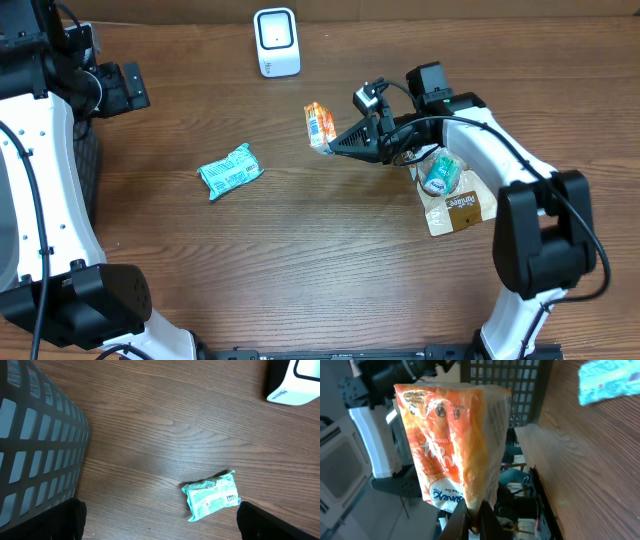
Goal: Scan the item barcode
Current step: 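Lift the orange tissue pack with the right gripper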
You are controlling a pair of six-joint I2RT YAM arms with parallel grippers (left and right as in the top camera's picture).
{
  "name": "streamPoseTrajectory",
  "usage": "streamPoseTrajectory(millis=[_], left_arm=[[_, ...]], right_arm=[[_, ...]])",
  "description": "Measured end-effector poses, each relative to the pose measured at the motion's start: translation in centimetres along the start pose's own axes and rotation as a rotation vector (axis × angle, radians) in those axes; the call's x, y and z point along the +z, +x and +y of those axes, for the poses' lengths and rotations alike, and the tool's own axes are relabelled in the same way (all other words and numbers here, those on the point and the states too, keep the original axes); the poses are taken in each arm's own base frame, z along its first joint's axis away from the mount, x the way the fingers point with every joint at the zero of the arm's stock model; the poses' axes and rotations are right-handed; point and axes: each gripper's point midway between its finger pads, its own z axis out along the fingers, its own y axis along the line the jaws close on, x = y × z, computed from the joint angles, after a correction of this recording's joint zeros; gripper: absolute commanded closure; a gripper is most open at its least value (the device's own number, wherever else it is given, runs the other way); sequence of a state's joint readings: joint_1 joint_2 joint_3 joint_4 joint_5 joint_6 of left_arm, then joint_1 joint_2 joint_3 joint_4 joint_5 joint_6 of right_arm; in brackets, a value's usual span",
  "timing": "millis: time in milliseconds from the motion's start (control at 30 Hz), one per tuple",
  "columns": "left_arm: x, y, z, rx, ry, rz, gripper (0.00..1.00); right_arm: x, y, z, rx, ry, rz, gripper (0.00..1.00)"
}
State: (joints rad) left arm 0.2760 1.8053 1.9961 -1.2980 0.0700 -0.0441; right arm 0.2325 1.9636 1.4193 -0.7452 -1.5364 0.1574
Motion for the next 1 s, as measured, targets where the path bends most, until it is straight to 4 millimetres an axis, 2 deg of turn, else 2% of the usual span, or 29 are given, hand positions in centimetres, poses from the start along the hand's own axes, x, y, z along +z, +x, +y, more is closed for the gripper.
streamPoseTrajectory(millis=[200, 300, 467, 633, 700, 800, 900, 1000], left_arm=[[0.0, 0.0, 0.0, 0.0, 0.0, 0.0, 0.0], [0.0, 0.0, 0.0, 0.0, 0.0, 0.0, 0.0], [0.0, 0.0, 0.0, 0.0, 0.0, 0.0, 0.01], [0.0, 0.0, 0.0, 0.0, 0.0, 0.0, 0.0], [0.0, 0.0, 0.0, 0.0, 0.0, 0.0, 0.01], [0.0, 0.0, 0.0, 0.0, 0.0, 0.0, 0.0], [0.0, 0.0, 0.0, 0.0, 0.0, -0.001, 0.0], [0.0, 0.0, 0.0, 0.0, 0.0, -0.001, 0.0]], right_arm=[[-0.2, 0.6, 3.2, -0.087, 0.001, -0.005, 0.96], [-0.1, 0.7, 3.4, -0.086, 0.021, -0.008, 0.96], [1.1, 1.0, 1.6, -0.038, 0.123, -0.001, 0.96], [3.2, 2.0, -1.4, 0.023, 0.303, 0.022, 0.96], [3.4, 2.7, -3.0, 0.076, 0.413, 0.024, 0.96], [2.3, 3.4, -4.3, 0.162, 0.627, 0.018, 0.96], [0.4, 2.3, -3.0, 0.133, 0.831, -0.026, 0.96], [-1.4, -0.4, 0.5, 0.012, 0.991, -0.117, 0.96]])
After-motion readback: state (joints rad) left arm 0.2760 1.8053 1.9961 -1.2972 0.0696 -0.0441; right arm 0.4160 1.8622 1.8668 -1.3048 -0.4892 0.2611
